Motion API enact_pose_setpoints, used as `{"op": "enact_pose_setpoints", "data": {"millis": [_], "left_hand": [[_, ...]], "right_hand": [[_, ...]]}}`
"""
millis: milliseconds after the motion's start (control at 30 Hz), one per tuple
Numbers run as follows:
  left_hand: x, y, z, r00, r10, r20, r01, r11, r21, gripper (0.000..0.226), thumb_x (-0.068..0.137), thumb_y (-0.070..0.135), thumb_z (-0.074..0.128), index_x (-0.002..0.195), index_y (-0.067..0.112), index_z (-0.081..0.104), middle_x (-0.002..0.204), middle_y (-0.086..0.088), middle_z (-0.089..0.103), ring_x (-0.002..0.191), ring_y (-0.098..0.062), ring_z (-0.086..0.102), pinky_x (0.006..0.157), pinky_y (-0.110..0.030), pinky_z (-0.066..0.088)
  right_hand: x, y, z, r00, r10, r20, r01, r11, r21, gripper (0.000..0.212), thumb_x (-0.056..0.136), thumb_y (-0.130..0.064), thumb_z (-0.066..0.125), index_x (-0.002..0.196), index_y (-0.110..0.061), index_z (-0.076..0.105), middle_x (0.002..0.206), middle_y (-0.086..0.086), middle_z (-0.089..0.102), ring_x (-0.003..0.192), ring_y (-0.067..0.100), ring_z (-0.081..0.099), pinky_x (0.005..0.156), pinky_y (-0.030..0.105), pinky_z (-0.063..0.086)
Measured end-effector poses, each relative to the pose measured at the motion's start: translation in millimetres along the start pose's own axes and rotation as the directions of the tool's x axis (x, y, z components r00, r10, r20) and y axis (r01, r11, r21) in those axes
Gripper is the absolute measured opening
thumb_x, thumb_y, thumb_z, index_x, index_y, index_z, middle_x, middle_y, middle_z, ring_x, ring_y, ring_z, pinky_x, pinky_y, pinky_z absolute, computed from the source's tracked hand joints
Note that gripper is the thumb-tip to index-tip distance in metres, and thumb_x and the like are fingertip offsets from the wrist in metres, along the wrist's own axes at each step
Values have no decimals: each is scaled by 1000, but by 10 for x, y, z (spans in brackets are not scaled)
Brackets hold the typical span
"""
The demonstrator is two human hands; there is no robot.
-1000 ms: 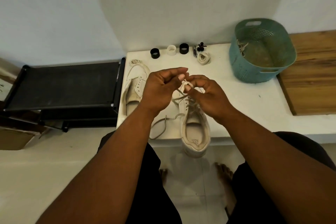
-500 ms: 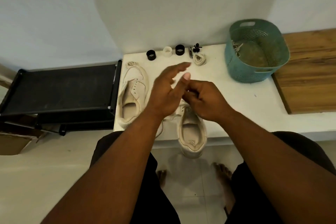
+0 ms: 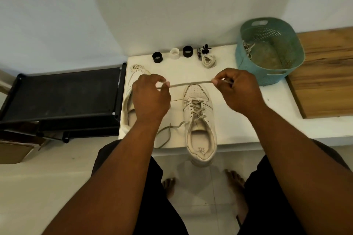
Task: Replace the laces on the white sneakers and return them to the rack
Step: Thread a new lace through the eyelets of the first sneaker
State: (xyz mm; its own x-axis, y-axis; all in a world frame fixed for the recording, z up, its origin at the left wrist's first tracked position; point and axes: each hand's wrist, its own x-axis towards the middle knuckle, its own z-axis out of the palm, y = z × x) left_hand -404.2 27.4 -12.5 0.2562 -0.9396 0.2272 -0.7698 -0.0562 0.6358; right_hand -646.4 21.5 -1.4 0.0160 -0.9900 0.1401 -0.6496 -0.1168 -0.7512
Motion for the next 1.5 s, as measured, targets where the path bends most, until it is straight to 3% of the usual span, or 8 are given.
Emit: {"op": "enact_pose_setpoints", "data": {"millis": [100,200,400,633,733,867,1133,1500], "left_hand": [[-117,179,86,954,249,165,-192,935,-298,34,101,29,57,133,21,64,138,1,60,139,-13,45,115,-32,39],[-267,440,110,843,371,388,-111,828,-550,36,107,31,48,139,20,60,136,4,64,131,-7,56,110,-26,43],[-119,220,128,891,226,393,-52,912,-406,24,92,46,71,105,27,78,81,7,75,70,-4,68,72,-36,57],[-124,196,165,899,148,412,4,938,-345,8,95,31,73,98,29,80,52,17,60,48,0,49,60,-21,41],[-143,179,171,890,179,419,-60,958,-282,19,98,29,68,115,29,77,58,22,59,58,3,54,65,-19,41],[-179,144,203,863,286,417,-176,943,-281,28,100,30,65,128,27,71,121,9,73,116,-4,63,101,-23,46],[-120,136,214,813,123,569,28,968,-249,9,93,25,75,97,21,82,82,14,76,77,1,70,77,-20,55],[-246,265,306,852,67,519,-83,997,6,13,96,21,65,98,22,78,97,5,75,93,-15,66,85,-34,53]], "right_hand": [[-143,-237,189,968,-166,187,176,984,-36,12,94,-32,68,93,-22,76,80,-9,67,72,3,59,69,29,48],[-239,-379,304,938,-231,258,252,967,-48,15,89,-24,65,92,-16,76,88,2,73,76,19,65,68,36,52],[-84,-171,137,970,-148,195,143,989,38,7,91,-27,75,95,-26,80,78,-19,66,74,0,62,67,18,45],[-69,-70,206,989,-80,122,72,995,70,15,93,-15,73,105,-19,79,94,-13,74,81,-8,64,78,5,46],[-76,-78,212,999,-43,20,41,997,65,10,87,-20,79,97,-22,79,84,-15,73,76,-5,68,72,9,50],[-92,-98,240,993,-30,118,29,1000,7,14,80,-25,85,89,-28,75,76,-17,70,72,-6,66,70,15,53],[-126,-119,266,996,5,89,-4,1000,-14,27,78,-30,87,87,-30,62,75,-13,70,73,3,68,68,22,51],[-166,-44,437,890,377,256,-352,926,-139,38,66,-45,85,90,-27,62,91,-8,65,88,13,62,68,29,47]]}}
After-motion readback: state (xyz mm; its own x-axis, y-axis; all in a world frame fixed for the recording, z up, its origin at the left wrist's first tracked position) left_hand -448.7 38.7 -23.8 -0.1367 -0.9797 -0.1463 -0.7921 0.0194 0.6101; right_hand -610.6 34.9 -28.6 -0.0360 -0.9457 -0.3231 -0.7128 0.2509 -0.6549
